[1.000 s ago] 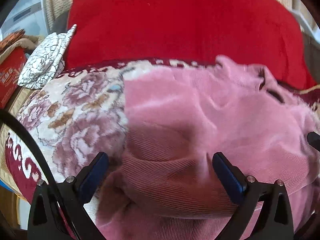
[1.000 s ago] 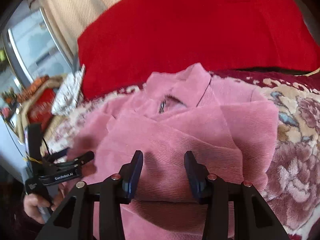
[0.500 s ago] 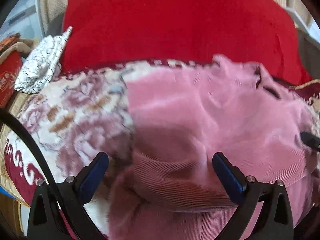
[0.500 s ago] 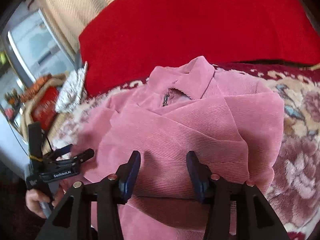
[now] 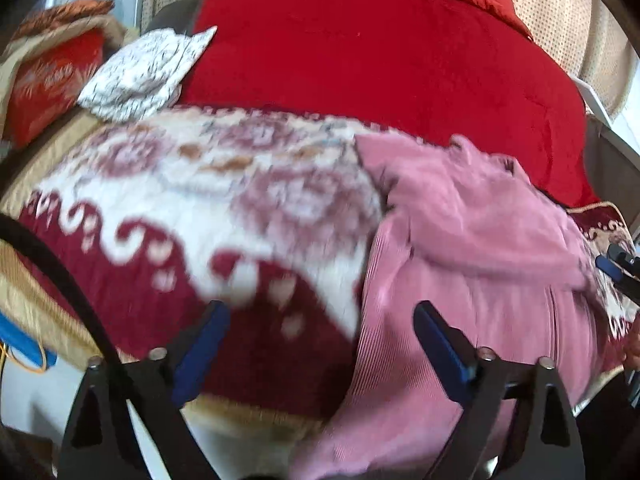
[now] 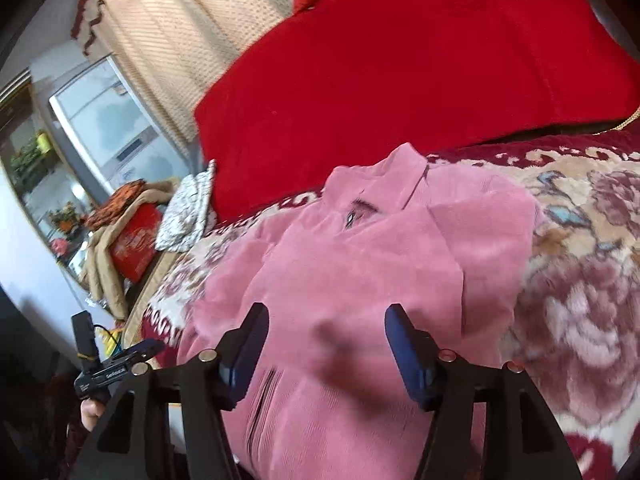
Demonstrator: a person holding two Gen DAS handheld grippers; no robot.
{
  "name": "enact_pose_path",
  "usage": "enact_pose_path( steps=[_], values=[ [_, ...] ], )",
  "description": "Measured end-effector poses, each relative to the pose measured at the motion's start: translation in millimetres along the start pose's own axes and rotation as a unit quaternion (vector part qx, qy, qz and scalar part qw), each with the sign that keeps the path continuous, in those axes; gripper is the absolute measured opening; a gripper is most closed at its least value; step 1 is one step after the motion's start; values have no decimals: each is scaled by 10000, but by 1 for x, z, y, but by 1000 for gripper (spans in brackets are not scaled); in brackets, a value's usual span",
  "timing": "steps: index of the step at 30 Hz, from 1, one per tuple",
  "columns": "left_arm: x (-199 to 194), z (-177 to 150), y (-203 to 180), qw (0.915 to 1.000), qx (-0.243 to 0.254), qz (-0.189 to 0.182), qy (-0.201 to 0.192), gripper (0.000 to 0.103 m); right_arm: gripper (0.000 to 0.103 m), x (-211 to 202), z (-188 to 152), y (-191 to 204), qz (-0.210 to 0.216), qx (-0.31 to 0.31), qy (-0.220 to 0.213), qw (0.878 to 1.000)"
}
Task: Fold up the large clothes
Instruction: 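Grasp the jacket hem with both tools and lift it toward the collar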
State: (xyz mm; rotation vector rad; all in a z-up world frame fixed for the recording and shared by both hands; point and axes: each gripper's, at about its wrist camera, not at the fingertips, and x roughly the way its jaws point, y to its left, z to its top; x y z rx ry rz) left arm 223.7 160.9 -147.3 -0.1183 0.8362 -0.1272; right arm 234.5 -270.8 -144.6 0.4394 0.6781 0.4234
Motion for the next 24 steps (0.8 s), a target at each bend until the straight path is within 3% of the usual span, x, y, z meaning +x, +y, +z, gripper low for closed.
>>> enact_pose_path(
  steps=[2,6,7,11,13,14,16,21,24],
  values=[
    [0,-15,-1,9998,69,-61,188,80,64,-11,-14,2,58,-68,34,10000],
    [8,-44,-10,9969,343,-219,666,47,65,-35,-44,0,77,-155,181,9997],
    [10,-50,-12,9959,423,-197,774,46,65,-40,-50,-2,66,-167,223,9996],
    [14,-67,-14,9942,480,26,959,49,65,-57,-78,-10,-65,-241,588,9980],
    [15,-71,-6,9936,345,102,1074,70,65,-61,-86,-15,-77,-222,775,9967],
    [15,-72,-3,9937,284,85,1083,71,67,-63,-92,-19,-84,-184,916,9956],
    [19,-75,1,9925,195,-68,1203,73,75,-64,-99,-26,-158,-122,1072,9940],
    [39,-85,4,9834,118,-528,1731,73,75,-62,-122,-45,-376,176,1611,9861],
    [44,-87,7,9812,46,-652,1814,73,75,-49,-136,-51,-530,226,2039,9773]
  ],
)
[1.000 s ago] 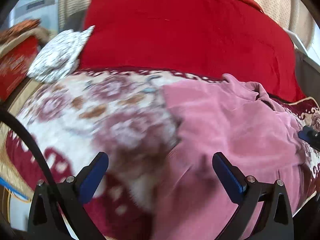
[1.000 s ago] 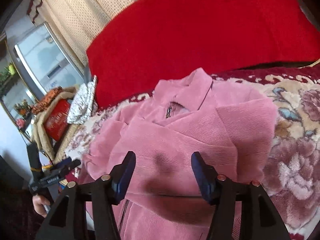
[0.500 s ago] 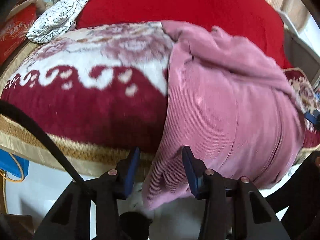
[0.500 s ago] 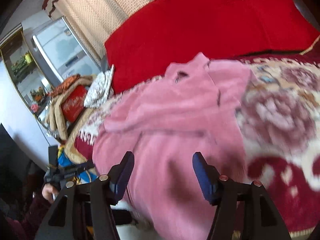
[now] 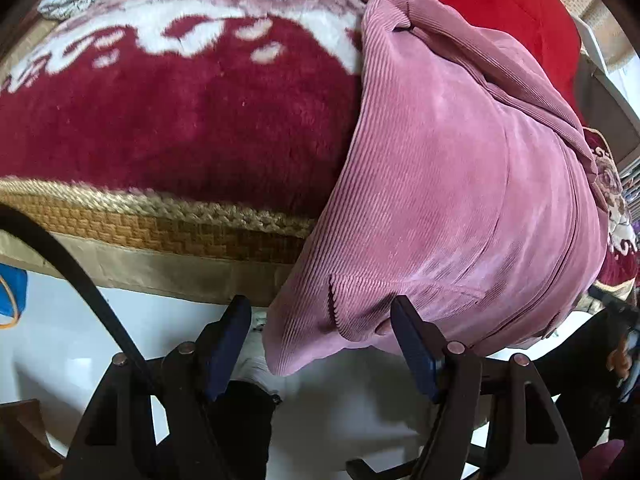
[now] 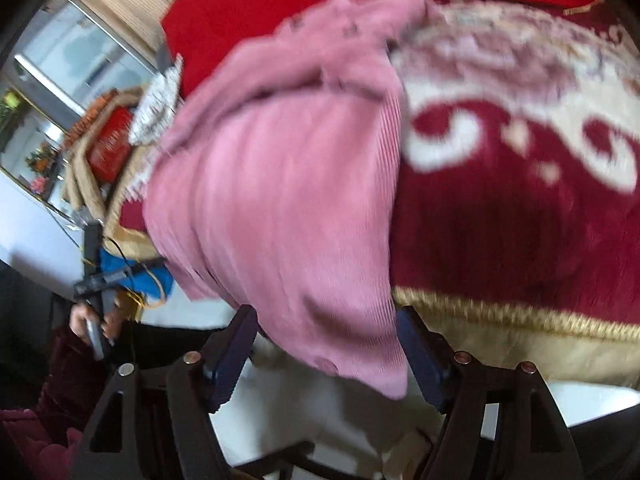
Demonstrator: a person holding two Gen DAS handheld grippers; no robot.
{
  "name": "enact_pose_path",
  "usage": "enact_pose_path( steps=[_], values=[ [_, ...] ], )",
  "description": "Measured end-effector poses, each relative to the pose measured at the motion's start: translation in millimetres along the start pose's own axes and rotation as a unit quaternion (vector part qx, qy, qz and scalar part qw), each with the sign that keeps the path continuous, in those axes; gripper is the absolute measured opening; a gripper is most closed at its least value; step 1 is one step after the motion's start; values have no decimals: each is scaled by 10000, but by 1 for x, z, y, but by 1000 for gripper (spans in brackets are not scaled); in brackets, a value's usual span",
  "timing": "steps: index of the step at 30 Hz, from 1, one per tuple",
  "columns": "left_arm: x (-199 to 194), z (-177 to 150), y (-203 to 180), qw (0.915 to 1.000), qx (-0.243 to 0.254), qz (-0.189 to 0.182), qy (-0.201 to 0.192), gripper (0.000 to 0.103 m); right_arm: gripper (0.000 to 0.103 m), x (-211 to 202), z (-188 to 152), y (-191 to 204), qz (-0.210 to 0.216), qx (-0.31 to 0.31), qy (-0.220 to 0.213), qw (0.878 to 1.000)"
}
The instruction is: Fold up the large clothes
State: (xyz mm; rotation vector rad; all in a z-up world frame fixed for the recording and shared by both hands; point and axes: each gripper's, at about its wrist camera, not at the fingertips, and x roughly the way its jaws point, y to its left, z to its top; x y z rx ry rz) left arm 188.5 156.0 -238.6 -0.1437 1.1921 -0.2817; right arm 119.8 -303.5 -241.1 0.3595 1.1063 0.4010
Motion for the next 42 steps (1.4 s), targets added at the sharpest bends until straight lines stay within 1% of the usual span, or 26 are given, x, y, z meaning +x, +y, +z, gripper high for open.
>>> enact_pose_path(
  steps=[3,4,5,6,7,9,12,14,15,18,19,20,23,24,25,27,28,30,32,33,34,36,37,40,41,42],
  values=[
    [1,-4,0,9999,100,-125,-25,73,75,15,-3,-2,-235,-51,182,9995],
    [0,-5,-1,9996,158,-235,-89,66,75,19,-3,-3,-270,-36,200,9994],
    [-1,-6,-3,9991,201,-337,-135,56,75,24,-3,-6,-276,14,251,9993],
    [-1,-6,-5,9985,252,-477,-129,39,75,28,-3,-7,-279,46,280,9992],
    [0,-6,-6,9980,294,-544,-106,35,75,30,-2,-7,-295,65,284,9991],
    [1,-9,-6,9980,311,-531,-108,35,77,36,0,-7,-319,97,267,9991],
    [2,-8,-2,9980,156,-600,-76,36,77,46,2,-2,-275,82,298,9991],
    [4,-3,8,9983,61,-578,6,54,77,50,0,5,-225,-67,313,9992],
    [6,-3,10,9987,14,-510,70,67,77,51,-2,11,-165,-198,327,9991],
    [17,-1,9,9991,48,-318,267,69,75,52,-5,27,212,-453,323,9982],
    [20,-1,9,9990,48,-318,315,69,75,53,-6,30,242,-513,323,9979],
    [23,-1,10,9988,49,-324,358,69,75,55,-5,32,155,-549,329,9978],
    [31,-3,6,9983,212,-300,454,69,75,69,0,21,100,-269,605,9978],
    [33,-3,5,9982,254,-279,460,62,75,74,0,20,100,-219,704,9972],
    [35,-3,5,9981,276,-284,463,45,76,78,-1,19,106,-212,778,9967],
    [37,-2,5,9977,259,-394,484,25,76,83,-4,23,97,-330,831,9960],
    [37,-3,6,9977,259,-412,471,23,77,84,-4,26,72,-375,802,9961],
    [35,-5,4,9977,322,-380,459,23,74,84,-1,29,98,-357,726,9967],
    [39,-5,4,9978,329,-329,476,25,55,81,-3,36,196,-491,669,9964],
    [44,-6,0,9978,279,-298,516,37,52,79,-5,37,219,-561,625,9962],
    [47,-4,-6,9978,186,-260,583,57,51,76,-5,39,247,-603,584,9962],
    [49,-2,0,9982,-4,-91,589,70,51,75,-5,40,274,-593,560,9963],
    [50,-2,3,9983,-63,-94,579,70,52,76,-5,39,240,-579,569,9964],
    [54,-1,3,9983,-146,-158,542,70,69,86,-7,30,145,-263,715,9970],
    [56,-2,-1,9984,-54,-96,550,69,69,89,-8,32,121,-241,741,9969],
    [59,-4,-5,9982,71,-83,590,59,69,90,-8,34,57,-311,717,9969]
  ],
)
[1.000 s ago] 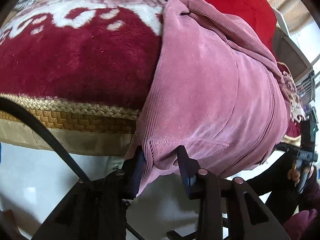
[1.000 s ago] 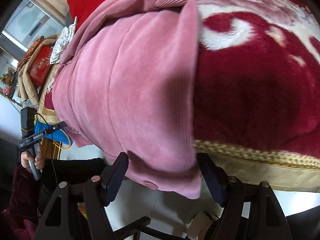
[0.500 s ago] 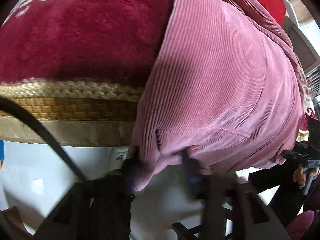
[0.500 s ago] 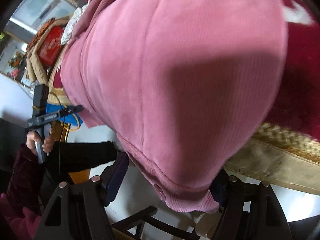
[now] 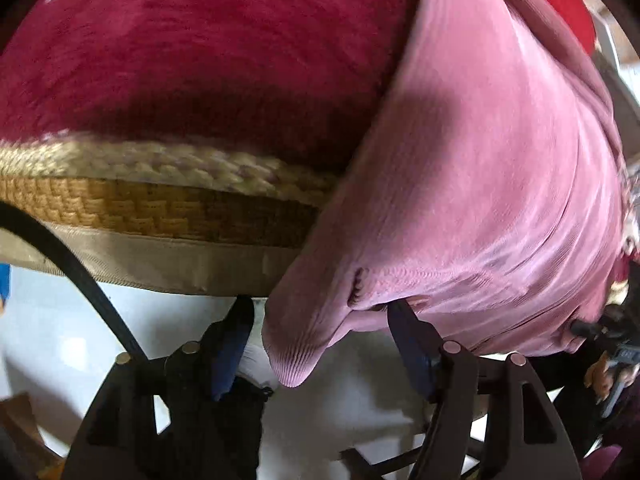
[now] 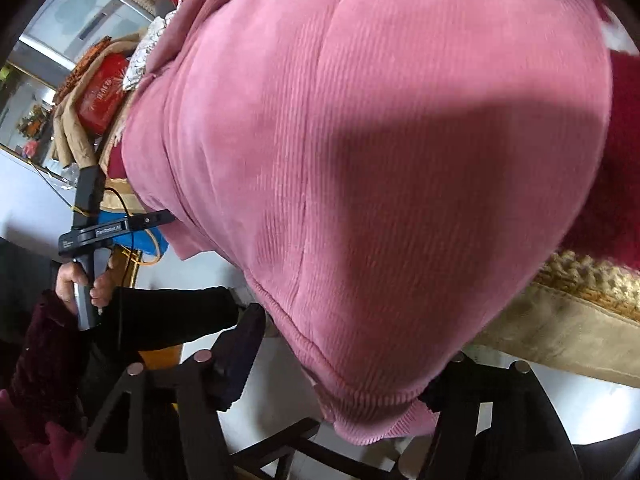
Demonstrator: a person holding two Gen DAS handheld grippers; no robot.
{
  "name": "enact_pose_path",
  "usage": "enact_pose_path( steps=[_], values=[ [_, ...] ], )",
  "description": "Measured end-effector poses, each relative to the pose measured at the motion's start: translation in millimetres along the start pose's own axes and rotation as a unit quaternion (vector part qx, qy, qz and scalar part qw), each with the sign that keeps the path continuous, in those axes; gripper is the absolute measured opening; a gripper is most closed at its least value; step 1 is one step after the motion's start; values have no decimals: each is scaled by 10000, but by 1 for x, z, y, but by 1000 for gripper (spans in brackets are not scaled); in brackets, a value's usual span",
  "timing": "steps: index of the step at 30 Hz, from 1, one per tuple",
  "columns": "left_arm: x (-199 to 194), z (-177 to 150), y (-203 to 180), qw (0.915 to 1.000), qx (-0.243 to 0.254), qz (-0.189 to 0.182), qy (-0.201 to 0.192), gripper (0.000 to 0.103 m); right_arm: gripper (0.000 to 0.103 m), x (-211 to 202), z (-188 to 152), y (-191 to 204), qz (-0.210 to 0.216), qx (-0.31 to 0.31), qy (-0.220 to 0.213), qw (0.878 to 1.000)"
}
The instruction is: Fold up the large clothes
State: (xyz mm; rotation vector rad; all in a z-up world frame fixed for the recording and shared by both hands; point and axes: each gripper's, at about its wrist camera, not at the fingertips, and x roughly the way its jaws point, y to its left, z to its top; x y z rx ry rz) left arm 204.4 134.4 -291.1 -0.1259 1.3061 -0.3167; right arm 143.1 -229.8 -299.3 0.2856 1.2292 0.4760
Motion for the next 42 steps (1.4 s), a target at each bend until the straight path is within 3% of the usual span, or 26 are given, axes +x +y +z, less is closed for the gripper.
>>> enact_pose_path(
  steps=[1,2,3,4,5,10,16,23,29,33,37,38,42],
  values=[
    [3,-1,-4,9999,115,-34,62,39,69,2,0,3,-56,-105,-19,9999],
    [6,-2,-7,9997,191,-71,117,30,67,3,0,5,-83,-166,-28,9998],
    [8,-4,-11,9995,265,-60,168,14,63,3,-1,7,-161,-227,-66,9996],
    [10,-5,-13,9993,325,-4,207,9,50,2,-2,8,-189,-281,-82,9994],
    [11,-6,-13,9992,347,5,222,9,37,0,-2,11,-223,-328,-102,9992],
    [-11,-14,-13,9984,184,-540,42,5,24,-27,-7,32,93,-578,-480,9971],
    [-59,-21,-25,9881,441,-1327,-635,5,23,-77,-5,69,765,-934,-1208,9853],
    [-104,-12,-19,9637,130,-2258,-1416,5,23,-122,17,90,1242,-1032,-1962,9672],
    [-145,37,-25,9391,186,-2839,-1929,5,23,-162,52,89,1501,-957,-2544,9506],
    [-169,81,-33,9340,297,-2897,-2070,5,23,-181,88,84,1541,-883,-2937,9393],
    [-173,113,-41,9279,311,-2982,-2216,5,22,-205,126,68,1662,-592,-3556,9179],
    [-174,118,-45,9299,361,-2917,-2209,5,22,-208,137,65,1658,-500,-3573,9178],
    [-151,126,-58,9309,369,-3018,-2026,5,22,-202,160,55,1219,-384,-3014,9449]
  ],
)
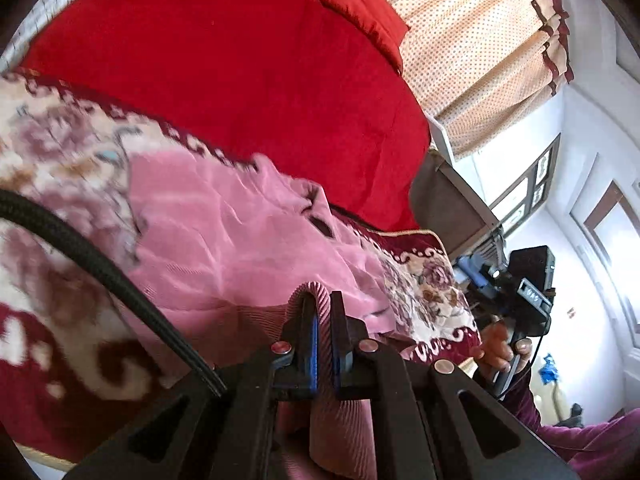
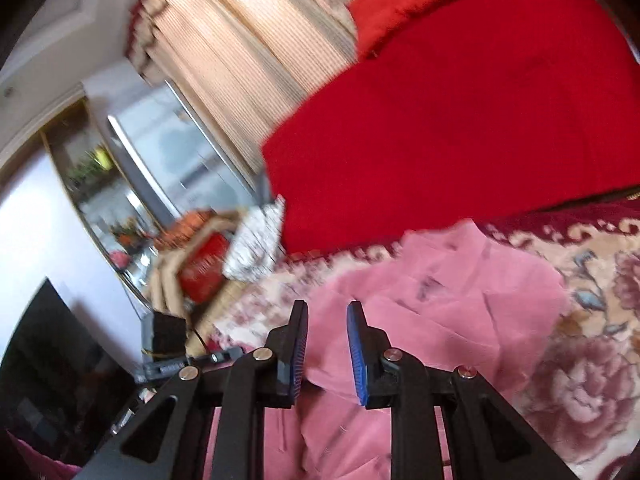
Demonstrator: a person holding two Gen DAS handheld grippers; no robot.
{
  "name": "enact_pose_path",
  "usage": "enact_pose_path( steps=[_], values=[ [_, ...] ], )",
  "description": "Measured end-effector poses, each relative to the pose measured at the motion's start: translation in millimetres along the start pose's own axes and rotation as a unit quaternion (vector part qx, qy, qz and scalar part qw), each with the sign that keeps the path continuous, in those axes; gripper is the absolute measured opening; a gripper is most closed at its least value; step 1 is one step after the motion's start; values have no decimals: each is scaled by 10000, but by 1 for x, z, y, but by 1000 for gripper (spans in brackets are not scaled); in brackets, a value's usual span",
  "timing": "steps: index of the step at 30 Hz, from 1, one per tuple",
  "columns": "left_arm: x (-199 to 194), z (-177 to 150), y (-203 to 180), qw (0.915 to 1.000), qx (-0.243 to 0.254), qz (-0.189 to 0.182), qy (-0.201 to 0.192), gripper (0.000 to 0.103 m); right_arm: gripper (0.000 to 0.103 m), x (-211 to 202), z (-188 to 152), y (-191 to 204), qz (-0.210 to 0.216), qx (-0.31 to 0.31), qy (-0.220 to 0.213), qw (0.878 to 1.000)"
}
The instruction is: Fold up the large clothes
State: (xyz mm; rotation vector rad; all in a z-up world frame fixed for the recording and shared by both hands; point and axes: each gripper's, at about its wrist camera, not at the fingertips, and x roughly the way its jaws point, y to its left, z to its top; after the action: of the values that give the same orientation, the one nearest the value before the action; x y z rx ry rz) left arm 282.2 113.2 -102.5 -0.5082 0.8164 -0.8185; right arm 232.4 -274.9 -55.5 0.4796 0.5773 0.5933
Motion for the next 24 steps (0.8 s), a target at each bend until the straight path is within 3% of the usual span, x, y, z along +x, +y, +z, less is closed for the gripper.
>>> enact_pose_path(
  steps=[4,6,8,9,12,15,18,20,24],
  values=[
    [2,-17,5,9998,16,91,201,5,24,10,-40,-22,-253,306,1039,9938],
    [-2,-21,6,9996,24,173,212,5,35,8,-69,-31,-469,418,1333,9891],
    [-7,-24,8,9997,4,166,178,5,75,1,-103,-47,-553,760,1553,9834],
    [-8,-25,8,9997,5,168,158,5,80,-4,-115,-52,-532,959,1513,9824],
    [-10,-28,8,9998,1,158,138,5,81,-21,-149,-63,-617,1365,1399,9788],
    [-11,-31,7,9998,1,151,124,5,81,-23,-173,-77,-971,1503,1507,9722],
    [-14,-36,8,9998,-13,156,97,5,81,-11,-192,-91,-921,1899,1812,9605],
    [-17,-38,11,9998,-53,164,66,5,81,12,-204,-89,-897,1861,2274,9516],
    [-22,-40,17,9997,-116,201,29,5,81,41,-223,-87,-864,2051,2377,9455]
  ],
)
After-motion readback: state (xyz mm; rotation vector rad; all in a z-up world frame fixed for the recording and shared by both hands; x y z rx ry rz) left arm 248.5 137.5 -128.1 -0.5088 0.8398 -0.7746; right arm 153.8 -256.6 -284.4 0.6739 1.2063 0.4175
